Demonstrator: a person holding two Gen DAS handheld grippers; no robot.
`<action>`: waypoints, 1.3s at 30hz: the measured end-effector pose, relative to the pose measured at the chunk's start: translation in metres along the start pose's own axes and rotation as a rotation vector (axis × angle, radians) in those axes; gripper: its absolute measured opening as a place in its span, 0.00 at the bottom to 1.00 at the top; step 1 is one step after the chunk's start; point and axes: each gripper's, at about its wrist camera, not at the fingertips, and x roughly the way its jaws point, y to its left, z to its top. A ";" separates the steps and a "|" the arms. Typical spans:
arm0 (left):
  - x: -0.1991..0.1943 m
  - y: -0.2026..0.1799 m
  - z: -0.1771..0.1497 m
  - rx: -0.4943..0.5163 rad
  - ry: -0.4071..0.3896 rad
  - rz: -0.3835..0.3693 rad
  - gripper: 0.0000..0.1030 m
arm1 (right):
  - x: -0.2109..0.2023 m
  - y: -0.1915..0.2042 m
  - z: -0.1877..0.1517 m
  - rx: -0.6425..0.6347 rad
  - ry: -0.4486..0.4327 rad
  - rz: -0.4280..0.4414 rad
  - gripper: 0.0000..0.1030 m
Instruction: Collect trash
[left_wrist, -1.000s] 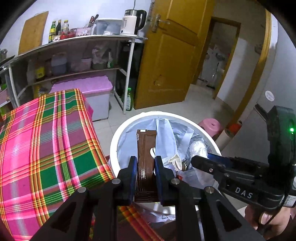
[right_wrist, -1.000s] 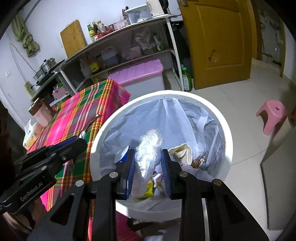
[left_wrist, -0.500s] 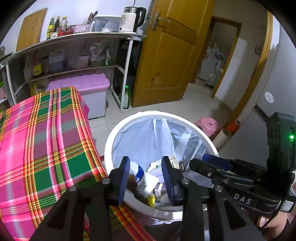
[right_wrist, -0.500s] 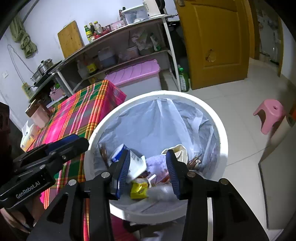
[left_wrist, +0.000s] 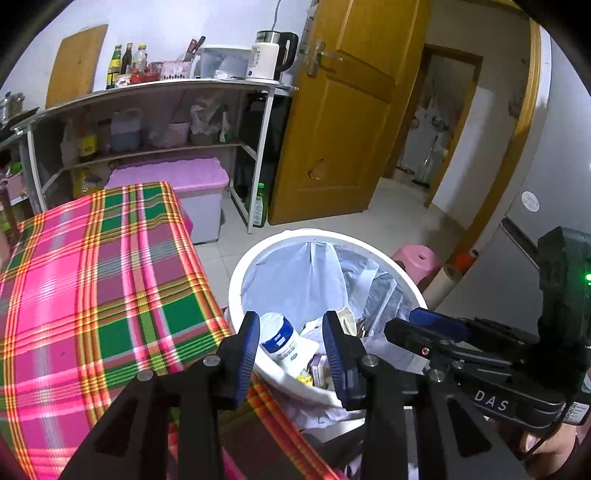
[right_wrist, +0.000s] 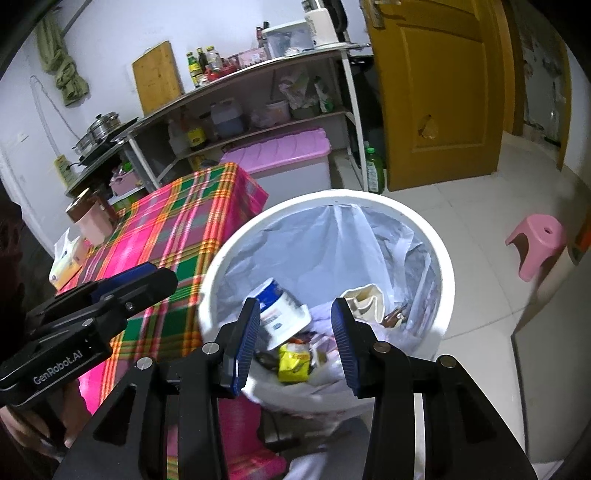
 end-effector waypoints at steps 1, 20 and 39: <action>-0.004 0.000 -0.002 -0.002 -0.003 0.002 0.34 | -0.002 0.002 -0.001 -0.006 -0.002 0.001 0.40; -0.077 -0.006 -0.039 0.005 -0.063 0.059 0.34 | -0.052 0.044 -0.040 -0.112 -0.051 0.046 0.40; -0.107 -0.016 -0.065 0.004 -0.085 0.096 0.34 | -0.079 0.052 -0.066 -0.141 -0.068 0.059 0.40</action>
